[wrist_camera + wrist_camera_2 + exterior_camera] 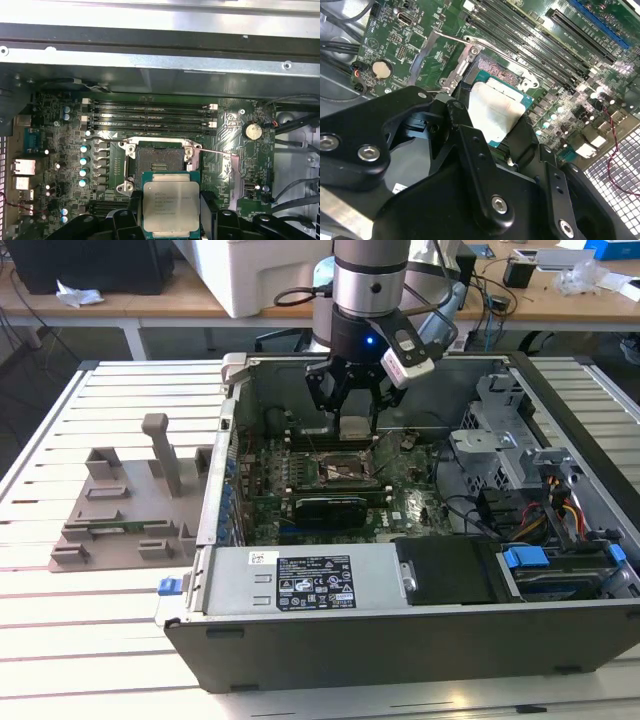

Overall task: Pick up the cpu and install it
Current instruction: 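Place the cpu into insertion slot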

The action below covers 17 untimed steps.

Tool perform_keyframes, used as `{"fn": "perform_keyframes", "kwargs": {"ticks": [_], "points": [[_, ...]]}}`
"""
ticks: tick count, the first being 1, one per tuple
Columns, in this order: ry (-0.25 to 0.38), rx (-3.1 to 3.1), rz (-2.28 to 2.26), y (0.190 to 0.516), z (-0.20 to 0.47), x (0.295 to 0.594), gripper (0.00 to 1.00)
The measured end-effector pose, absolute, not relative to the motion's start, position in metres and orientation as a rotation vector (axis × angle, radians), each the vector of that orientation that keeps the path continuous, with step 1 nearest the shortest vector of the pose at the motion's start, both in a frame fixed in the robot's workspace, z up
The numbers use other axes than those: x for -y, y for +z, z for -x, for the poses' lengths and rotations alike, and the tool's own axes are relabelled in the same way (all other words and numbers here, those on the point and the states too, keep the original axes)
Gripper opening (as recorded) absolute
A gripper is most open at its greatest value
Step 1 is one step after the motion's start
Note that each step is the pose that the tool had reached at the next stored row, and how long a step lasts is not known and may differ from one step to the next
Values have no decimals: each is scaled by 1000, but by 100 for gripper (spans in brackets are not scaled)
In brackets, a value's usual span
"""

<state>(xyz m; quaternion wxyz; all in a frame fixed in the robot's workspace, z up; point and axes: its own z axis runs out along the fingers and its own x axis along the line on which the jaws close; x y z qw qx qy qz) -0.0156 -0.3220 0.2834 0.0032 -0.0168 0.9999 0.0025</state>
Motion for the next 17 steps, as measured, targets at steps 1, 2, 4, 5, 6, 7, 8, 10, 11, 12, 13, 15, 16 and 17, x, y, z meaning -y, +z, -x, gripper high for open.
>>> {"fn": "perform_keyframes", "kwargs": {"ticks": [1,2,4,5,6,7,8,10,11,12,13,15,16,17], "points": [[8,-3135,32,283,16,322,54],[8,-3135,-8,283,16,322,54],[7,-3134,-89,283,16,322,54],[7,-3133,-124,283,16,322,54],[6,-3131,-166,283,16,322,54],[6,-3128,-212,283,16,322,54],[6,-3124,-264,283,16,322,54],[5,-3115,-352,283,16,322,54],[5,-3113,-368,283,16,322,54],[5,-3111,-383,283,16,322,54],[5,-3109,-396,283,16,322,54],[5,-3104,-436,283,16,322,54],[5,-3100,-463,283,16,322,54],[5,-3098,-479,283,16,322,54]]}}
